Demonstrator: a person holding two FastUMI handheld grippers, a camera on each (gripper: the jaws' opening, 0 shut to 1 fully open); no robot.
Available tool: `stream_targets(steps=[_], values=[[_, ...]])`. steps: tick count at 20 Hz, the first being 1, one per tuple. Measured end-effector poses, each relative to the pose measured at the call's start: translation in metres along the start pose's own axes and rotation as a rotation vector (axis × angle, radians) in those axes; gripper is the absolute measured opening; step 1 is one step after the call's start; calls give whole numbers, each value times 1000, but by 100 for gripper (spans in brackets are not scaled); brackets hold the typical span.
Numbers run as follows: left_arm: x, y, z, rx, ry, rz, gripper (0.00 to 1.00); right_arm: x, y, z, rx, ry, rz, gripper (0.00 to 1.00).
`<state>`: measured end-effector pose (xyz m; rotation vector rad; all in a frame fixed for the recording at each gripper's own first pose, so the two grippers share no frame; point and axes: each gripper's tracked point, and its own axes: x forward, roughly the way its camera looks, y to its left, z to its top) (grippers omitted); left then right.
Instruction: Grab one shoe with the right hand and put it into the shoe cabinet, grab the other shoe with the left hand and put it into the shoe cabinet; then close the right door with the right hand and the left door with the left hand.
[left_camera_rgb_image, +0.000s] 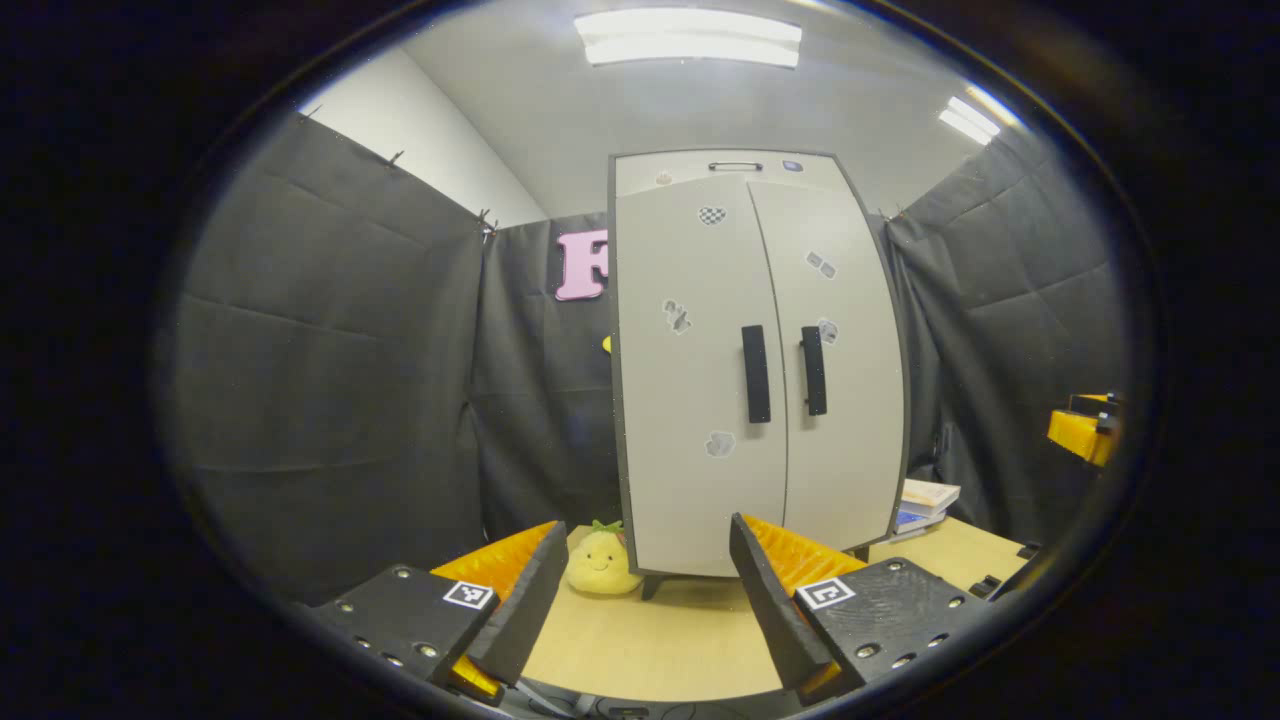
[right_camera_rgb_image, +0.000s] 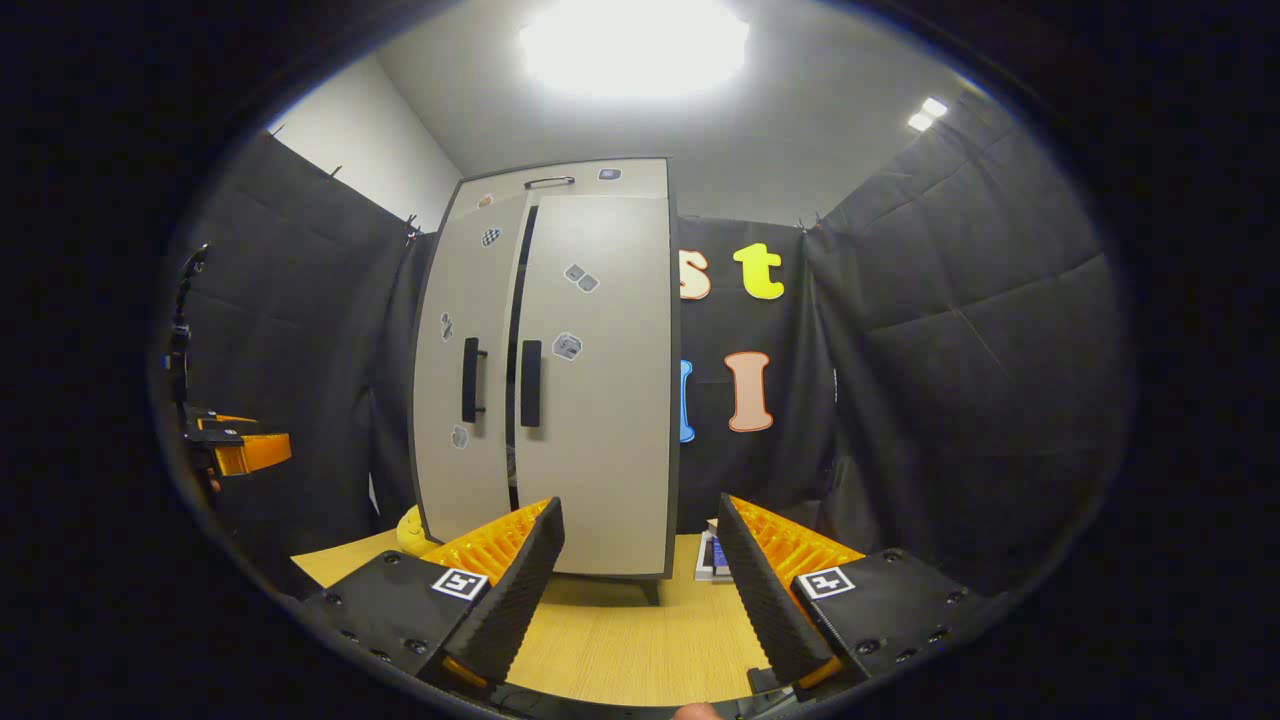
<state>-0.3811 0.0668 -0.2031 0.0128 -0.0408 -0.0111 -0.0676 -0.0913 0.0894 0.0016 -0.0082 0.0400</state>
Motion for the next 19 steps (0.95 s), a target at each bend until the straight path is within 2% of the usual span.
stream_targets(steps=[1,2,4,5,6,7,8,9,12,13,14,15,17,19], values=[[-5,-1,0,2,0,2,89,-5,-1,1,0,-2,2,96],[-9,-2,0,5,1,4,93,-9,-2,0,0,-3,1,94],[-21,-5,1,7,-2,6,93,-17,-6,1,4,-5,-1,96],[-24,-6,2,8,-5,8,97,-20,-7,1,8,-5,0,96],[-29,-7,3,8,-6,10,97,-24,-9,1,9,-5,-1,96],[-33,-9,2,9,-7,11,93,-27,-10,1,11,-3,-1,96],[-37,-10,3,10,-8,11,95,-29,-11,0,13,-1,-1,94],[-41,-10,4,13,-11,13,97,-31,-13,0,15,1,-1,96],[-45,-10,6,18,-18,15,97,-37,-15,0,15,3,1,96],[-45,-9,5,16,-19,18,88,-38,-16,1,13,2,1,96],[-44,-9,4,14,-18,21,98,-39,-16,-1,10,4,4,96],[-45,-9,4,11,-15,25,93,-40,-16,-1,6,5,6,96],[-45,-9,3,9,-14,26,98,-41,-18,-1,6,8,5,96],[-45,-9,3,12,-14,25,98,-40,-19,-2,13,11,2,96]])
